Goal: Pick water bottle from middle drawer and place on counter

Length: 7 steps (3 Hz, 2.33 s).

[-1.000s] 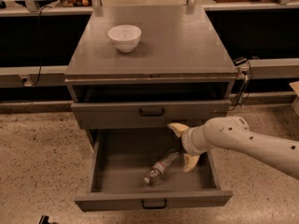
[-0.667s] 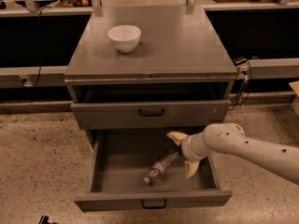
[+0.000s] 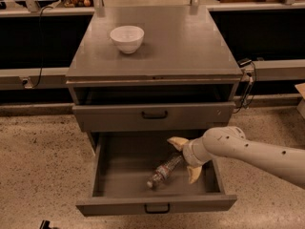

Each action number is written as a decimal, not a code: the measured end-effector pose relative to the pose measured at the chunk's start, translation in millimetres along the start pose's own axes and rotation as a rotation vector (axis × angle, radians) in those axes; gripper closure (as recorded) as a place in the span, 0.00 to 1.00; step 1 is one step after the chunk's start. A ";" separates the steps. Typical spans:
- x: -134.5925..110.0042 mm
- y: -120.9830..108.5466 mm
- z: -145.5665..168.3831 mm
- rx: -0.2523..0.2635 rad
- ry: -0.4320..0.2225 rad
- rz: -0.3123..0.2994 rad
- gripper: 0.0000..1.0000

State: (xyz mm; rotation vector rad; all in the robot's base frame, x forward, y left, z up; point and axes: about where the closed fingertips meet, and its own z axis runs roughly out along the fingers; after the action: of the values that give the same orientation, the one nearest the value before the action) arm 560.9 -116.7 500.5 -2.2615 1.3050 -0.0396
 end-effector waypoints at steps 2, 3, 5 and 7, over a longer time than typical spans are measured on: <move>-8.0 10.2 80.5 -0.258 -0.007 -0.267 0.00; -13.0 8.7 106.4 -0.349 0.015 -0.367 0.00; -5.5 18.9 132.9 -0.404 -0.029 -0.420 0.00; 0.9 24.7 137.6 -0.378 -0.086 -0.386 0.41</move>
Offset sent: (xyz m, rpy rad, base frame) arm 0.0221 0.0634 -0.1064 -0.3450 0.1419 0.4891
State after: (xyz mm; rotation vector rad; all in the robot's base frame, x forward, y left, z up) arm 579.8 -69.0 370.5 -2.7741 0.8699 0.1798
